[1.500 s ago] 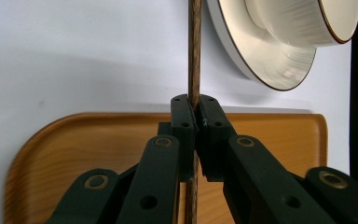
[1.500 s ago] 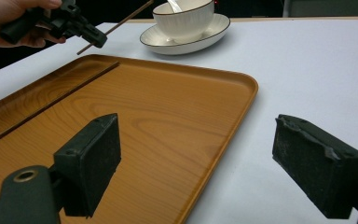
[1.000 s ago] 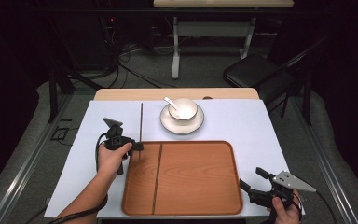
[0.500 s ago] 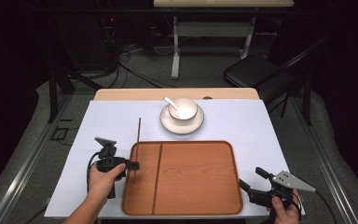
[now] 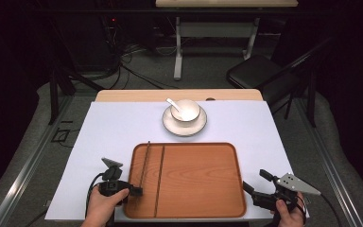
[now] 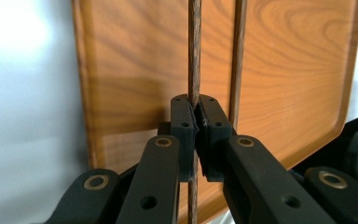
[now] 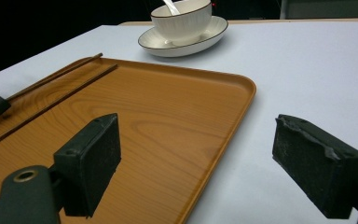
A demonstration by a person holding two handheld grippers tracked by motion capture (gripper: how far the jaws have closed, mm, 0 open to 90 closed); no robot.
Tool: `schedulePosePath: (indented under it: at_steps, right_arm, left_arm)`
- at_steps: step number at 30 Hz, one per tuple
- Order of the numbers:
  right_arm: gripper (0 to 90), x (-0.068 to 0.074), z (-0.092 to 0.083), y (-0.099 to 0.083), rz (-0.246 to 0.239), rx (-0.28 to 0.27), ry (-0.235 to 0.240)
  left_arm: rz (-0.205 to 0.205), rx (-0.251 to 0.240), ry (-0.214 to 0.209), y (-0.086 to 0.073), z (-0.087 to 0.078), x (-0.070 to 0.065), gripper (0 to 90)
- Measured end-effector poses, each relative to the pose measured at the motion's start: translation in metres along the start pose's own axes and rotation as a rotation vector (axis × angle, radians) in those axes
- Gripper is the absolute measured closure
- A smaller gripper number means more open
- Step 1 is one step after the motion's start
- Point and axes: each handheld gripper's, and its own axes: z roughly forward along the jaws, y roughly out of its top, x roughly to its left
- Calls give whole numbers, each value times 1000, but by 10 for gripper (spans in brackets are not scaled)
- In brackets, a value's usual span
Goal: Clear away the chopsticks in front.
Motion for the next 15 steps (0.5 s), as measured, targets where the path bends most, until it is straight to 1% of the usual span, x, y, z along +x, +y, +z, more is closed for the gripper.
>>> schedulePosePath:
  at_steps: [1,2,3,4,5,6,7,9,10,11,12,14,15]
  right_arm:
    - [147,0,0,0,0,2,1]
    - [147,0,0,0,1,3,1]
    - [146,0,1,0,2,5,1]
    - [146,0,1,0,2,3,1]
    - [147,0,1,0,3,4,1]
    - [147,0,1,0,3,3,1]
    - [146,0,1,0,0,1,1]
    - [147,0,0,0,-1,0,1]
    - [147,0,0,0,1,1,1]
    - [147,0,0,0,1,3,0]
    - [146,0,1,0,4,2,1]
    - [146,0,1,0,-1,0,2]
    - [147,0,1,0,-2,0,2]
  left_arm:
    - [-6,2,2,-1,0,0,859]
    - [-4,1,17,-2,1,-1,859]
    - [-6,17,6,-3,1,0,859]
    - [-6,19,8,-3,1,-1,858]
    - [-5,10,7,-4,3,0,858]
    - [-2,23,10,-4,3,-1,858]
    - [-1,30,28,-5,4,-2,857]
    - [1,50,35,-6,5,-2,856]
    - [0,48,45,-7,6,-2,848]
    - [-3,40,35,-7,7,-1,832]
    - [-3,56,38,-6,6,-1,831]
    - [2,45,37,-6,6,0,816]
    - [-5,40,35,-6,6,0,809]
